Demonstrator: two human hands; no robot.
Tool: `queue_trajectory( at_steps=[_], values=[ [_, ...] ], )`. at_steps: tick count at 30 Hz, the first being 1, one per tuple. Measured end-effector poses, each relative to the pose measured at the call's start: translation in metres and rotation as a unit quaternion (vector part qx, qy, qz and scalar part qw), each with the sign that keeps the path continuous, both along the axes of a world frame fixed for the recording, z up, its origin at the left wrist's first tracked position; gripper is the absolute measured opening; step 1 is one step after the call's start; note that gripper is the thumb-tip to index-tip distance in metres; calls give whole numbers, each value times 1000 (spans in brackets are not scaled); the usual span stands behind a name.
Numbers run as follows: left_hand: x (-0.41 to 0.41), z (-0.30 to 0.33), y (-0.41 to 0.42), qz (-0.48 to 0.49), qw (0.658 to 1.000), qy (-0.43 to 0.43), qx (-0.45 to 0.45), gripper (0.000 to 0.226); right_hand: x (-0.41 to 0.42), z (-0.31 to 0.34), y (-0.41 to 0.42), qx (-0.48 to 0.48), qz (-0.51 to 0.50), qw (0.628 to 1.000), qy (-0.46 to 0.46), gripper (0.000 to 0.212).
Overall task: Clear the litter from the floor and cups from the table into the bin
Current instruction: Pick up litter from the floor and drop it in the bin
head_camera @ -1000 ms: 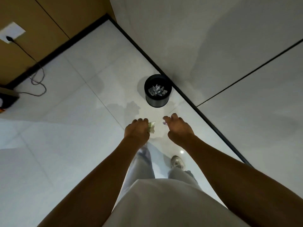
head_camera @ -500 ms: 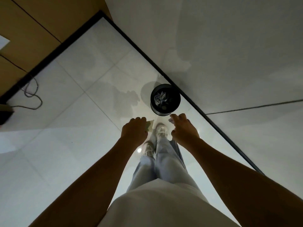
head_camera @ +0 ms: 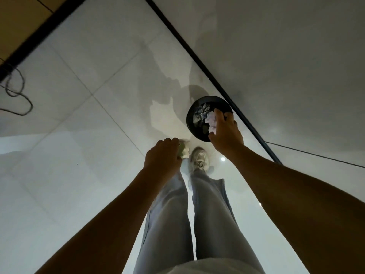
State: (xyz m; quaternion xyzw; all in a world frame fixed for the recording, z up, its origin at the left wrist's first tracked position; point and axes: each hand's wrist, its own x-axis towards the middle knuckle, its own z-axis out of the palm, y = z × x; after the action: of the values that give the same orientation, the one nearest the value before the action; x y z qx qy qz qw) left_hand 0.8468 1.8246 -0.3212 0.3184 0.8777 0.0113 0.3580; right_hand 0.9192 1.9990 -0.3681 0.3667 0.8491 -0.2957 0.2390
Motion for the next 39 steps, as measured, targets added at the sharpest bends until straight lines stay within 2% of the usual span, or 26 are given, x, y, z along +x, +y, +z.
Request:
queue_trajectory(
  at_steps=[4,9,15,19,22,25,28,34,39],
  values=[
    [-14,-16,13,-30,999,-24,-7,32,5,-15,-4,-3,-40,998,-40,66],
    [-30,-23,46,-89,996,-17,-1,34,26,-8,-14,-41,-118,991,-44,63],
    [-33,-50,102,-174,984,-15,21,41,41,-9,-18,-36,-200,978,-44,62],
    [-34,-76,135,-175,980,-99,-5,61,48,-13,-21,-43,-234,971,-30,61],
    [-34,-81,141,-220,969,-103,-45,65,51,-14,-23,-43,-229,972,-34,60],
    [-32,-66,131,-259,964,-58,1,50,52,-4,-29,-33,-225,973,-42,58],
    [-29,-42,114,-322,946,-22,43,42,53,14,-36,-19,-215,975,-56,57],
    [-16,15,95,-422,906,12,24,39,65,73,-50,7,-232,971,-55,52],
    [9,70,99,-499,866,36,10,41,96,124,-69,5,-298,953,-64,53]
  ],
)
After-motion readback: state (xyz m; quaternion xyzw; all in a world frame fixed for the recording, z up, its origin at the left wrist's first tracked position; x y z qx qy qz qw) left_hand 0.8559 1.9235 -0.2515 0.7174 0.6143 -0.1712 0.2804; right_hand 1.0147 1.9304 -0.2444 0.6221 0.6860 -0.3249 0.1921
